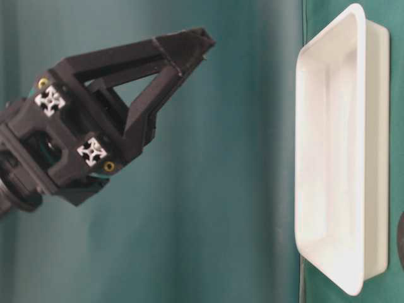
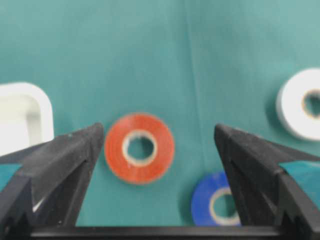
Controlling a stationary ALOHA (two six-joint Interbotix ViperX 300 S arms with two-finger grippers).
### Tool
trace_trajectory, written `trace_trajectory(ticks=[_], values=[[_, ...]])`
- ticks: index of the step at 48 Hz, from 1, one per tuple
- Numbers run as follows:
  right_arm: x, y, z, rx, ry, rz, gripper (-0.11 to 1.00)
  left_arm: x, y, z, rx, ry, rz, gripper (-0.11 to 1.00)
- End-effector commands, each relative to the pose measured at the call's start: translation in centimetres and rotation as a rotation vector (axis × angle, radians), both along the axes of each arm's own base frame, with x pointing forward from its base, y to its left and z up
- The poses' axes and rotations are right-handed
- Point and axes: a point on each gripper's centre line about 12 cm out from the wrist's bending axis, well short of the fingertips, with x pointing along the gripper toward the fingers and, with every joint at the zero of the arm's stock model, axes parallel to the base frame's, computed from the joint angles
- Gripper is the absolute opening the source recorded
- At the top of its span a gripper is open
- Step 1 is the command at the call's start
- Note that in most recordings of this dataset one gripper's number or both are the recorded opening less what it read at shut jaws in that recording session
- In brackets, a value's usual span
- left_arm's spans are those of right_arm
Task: Pick up the tape from a random location and place it into the white case.
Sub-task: 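Move the left gripper over the orange-red tape roll, then lower the left gripper into the red roll's hole and close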
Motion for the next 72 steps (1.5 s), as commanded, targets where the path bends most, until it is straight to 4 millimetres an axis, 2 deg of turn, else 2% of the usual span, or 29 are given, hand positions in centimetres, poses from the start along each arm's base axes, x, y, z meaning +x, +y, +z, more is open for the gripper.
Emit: trace_trajectory(ticks=[1,14,63,72], values=[[0.3,0.0,1.1,0.001,-0.028,0.000,0.91,0.2,0.2,2.1,0.009,0.005,0.001,0.99],[0.4,0.0,1.0,0.001,-0.025,0.000,0.91,0.6,0.3,2.3,0.018,0.103,0.005,0.99],[0.6,0.0,0.9,0.000,-0.015,0.000,0.91,0.8,0.3,2.0,0.017,0.096,0.005,0.99],[0.6,0.0,0.9,-0.002,-0.014,0.000,0.91,1.4,0.1,0.4,0.015,0.103,0.003,0.99]])
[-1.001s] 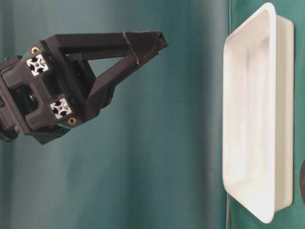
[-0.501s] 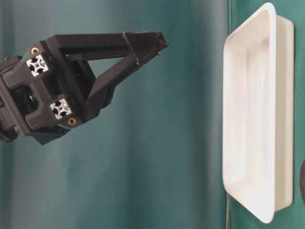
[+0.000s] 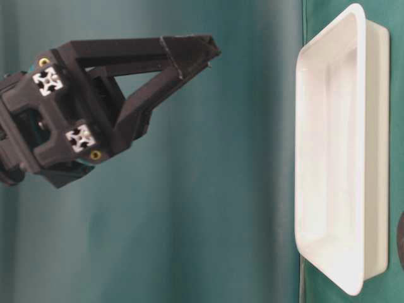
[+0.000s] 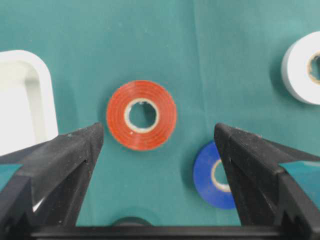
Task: Pick up the tape from a random location and place it into the white case.
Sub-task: 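Lower the left gripper into the red roll's hole and close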
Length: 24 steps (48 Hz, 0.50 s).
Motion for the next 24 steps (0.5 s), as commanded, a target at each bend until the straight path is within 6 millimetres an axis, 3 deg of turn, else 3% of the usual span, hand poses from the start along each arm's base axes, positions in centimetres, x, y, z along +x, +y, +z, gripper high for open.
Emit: trace_trajectory(ticks=[1,13,24], values=[[0.3,0.0,1.1,-0.002,-0.028,0.000,0.91,0.3,-0.1,0.4,0.002,-0.031,-0.003,0.99],[0.3,0.0,1.1,-0.002,-0.026,0.000,0.91,1.1,-1.5,-2.1,-0.002,-0.041,-0.029,0.99],[0.5,0.0,0.8,-0.002,-0.014,0.000,0.91,1.3,-1.1,-4.9,-0.013,-0.044,-0.004,0.99]])
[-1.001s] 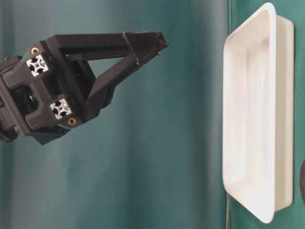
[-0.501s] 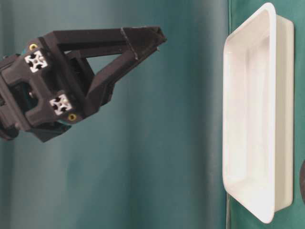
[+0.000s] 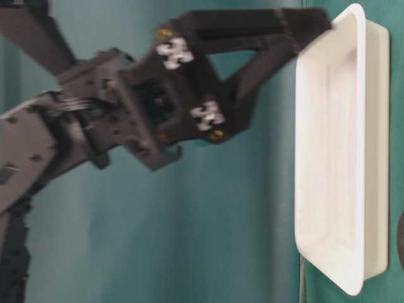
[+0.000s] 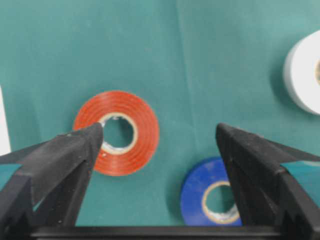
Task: Pick up the tape from a random location and place it into the white case.
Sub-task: 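Lower the left gripper into the red roll's hole and close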
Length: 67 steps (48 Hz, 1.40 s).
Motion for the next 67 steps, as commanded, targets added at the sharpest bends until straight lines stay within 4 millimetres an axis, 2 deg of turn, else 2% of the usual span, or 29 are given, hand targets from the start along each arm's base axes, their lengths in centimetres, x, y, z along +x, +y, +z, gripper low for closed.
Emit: trace_trajectory(ticks=[1,13,30,60,67], values=[[0.4,0.0,0.9,-0.002,-0.018,0.000,0.91,0.1,0.5,0.5,-0.006,-0.040,0.014,0.99],[0.6,0.0,0.6,0.000,-0.008,0.000,0.91,0.3,1.3,-2.7,-0.003,-0.011,0.030,0.99],[0.6,0.0,0.4,-0.003,0.002,-0.001,0.91,0.7,1.0,-7.3,-0.001,0.054,0.028,0.99],[0.7,0.0,0.3,-0.003,0.009,0.001,0.91,0.9,1.1,-11.5,0.000,0.082,0.030,0.99],[0.7,0.0,0.3,-0.003,0.009,-0.001,0.91,0.7,1.3,-11.7,0.000,0.088,0.035,0.99]])
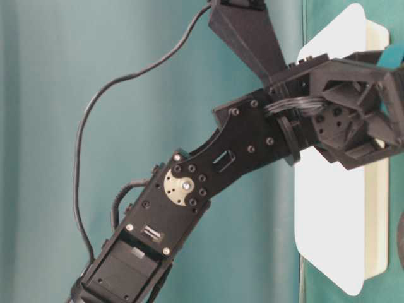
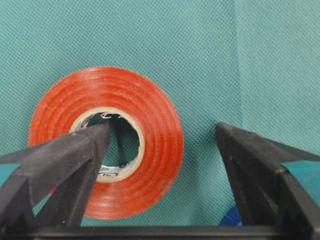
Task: Pick up the tape from a random location and place it into the white case.
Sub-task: 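Lower the left gripper into the red roll's hole and close, then lift the red roll and carry it over the white tray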
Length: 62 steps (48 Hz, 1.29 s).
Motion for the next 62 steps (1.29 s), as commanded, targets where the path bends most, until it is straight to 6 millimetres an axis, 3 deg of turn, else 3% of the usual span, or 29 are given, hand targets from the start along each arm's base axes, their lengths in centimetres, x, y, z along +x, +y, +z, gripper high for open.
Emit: trace_trajectory(ticks=[1,8,11,14,22,24,42,62], values=[[0.3,0.0,1.0,-0.003,-0.024,0.001,0.91,0.1,0.3,0.9,-0.006,-0.018,0.010,0.99],[0.3,0.0,1.0,-0.003,-0.024,0.001,0.91,0.2,0.3,1.0,-0.005,-0.021,0.009,0.97],[0.3,0.0,0.9,-0.003,-0.023,0.001,0.91,0.2,0.3,1.1,-0.005,-0.023,0.009,0.90],[0.3,0.0,0.9,-0.003,-0.021,0.001,0.91,0.2,0.3,1.1,-0.004,-0.023,0.008,0.77],[0.3,0.0,0.8,-0.003,-0.014,0.001,0.91,0.1,0.3,1.0,-0.005,-0.020,0.009,0.29],[0.3,0.0,0.8,-0.003,-0.014,0.001,0.91,0.1,0.3,1.1,-0.005,-0.020,0.009,0.24],[0.3,0.0,0.8,-0.003,-0.012,0.001,0.91,0.1,0.2,1.4,-0.005,-0.023,0.007,0.24],[0.3,0.0,0.9,-0.002,-0.014,0.000,0.91,-0.8,-0.2,8.9,-0.012,-0.110,-0.003,0.24]])
